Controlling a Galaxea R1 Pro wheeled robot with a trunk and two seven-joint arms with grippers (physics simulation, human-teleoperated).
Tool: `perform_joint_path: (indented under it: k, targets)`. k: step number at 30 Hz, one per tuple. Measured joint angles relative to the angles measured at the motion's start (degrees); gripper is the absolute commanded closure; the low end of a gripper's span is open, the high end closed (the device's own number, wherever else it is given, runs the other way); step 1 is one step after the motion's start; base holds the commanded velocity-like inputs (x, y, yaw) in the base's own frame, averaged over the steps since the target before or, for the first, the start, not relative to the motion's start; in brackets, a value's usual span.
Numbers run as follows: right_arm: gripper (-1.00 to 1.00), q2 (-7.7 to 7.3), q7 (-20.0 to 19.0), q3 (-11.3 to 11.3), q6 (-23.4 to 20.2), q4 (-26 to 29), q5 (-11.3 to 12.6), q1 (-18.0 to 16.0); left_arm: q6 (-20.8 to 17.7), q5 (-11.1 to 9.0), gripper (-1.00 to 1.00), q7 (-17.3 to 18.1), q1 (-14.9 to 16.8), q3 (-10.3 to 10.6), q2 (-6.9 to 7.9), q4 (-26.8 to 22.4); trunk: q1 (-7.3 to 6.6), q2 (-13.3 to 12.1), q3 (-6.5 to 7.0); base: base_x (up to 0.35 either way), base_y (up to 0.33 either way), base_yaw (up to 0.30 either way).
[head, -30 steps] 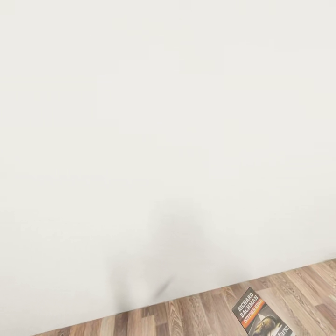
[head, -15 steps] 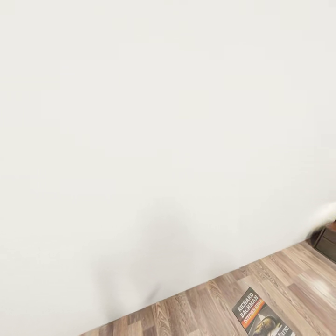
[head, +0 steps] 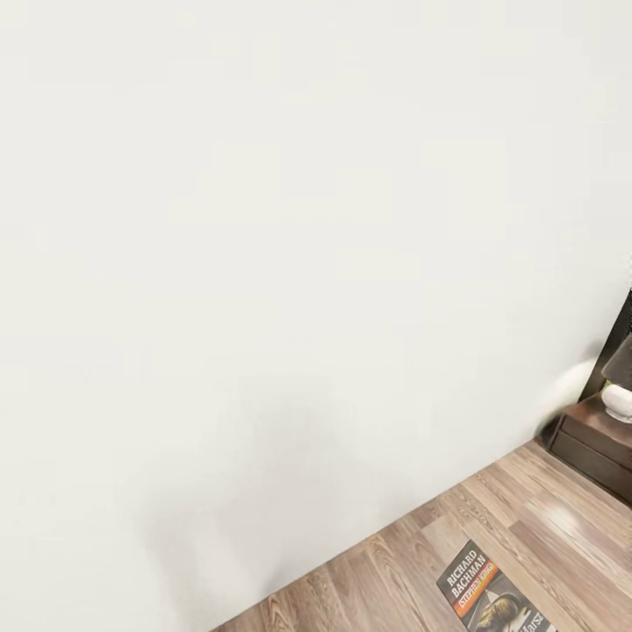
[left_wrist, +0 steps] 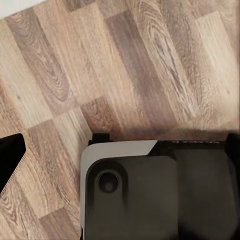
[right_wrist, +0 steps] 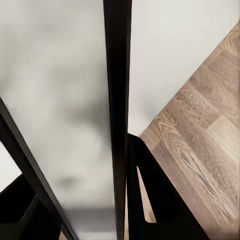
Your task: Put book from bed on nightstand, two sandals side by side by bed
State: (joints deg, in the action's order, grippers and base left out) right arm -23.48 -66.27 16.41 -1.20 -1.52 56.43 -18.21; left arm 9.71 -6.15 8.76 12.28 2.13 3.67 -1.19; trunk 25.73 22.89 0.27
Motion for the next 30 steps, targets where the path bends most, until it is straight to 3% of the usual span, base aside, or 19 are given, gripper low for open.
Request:
perform_joint_path:
  k: [11,30]
  targets:
    - [1.00,-0.09,0.0,-0.1,0.0,0.0,0.0,0.0,0.0,0.0,-1.00,0.0,0.0,0.0,0.00,0.0,0.03,0.0,0.04,0.181,0.000,-0.052]
    - [1.00,-0.09,0.0,0.0,0.0,0.0,0.1,0.0,0.0,0.0,-1.00,0.0,0.0,0.1,0.00,0.0,0.03,0.0,0.73,0.002,0.000,-0.271]
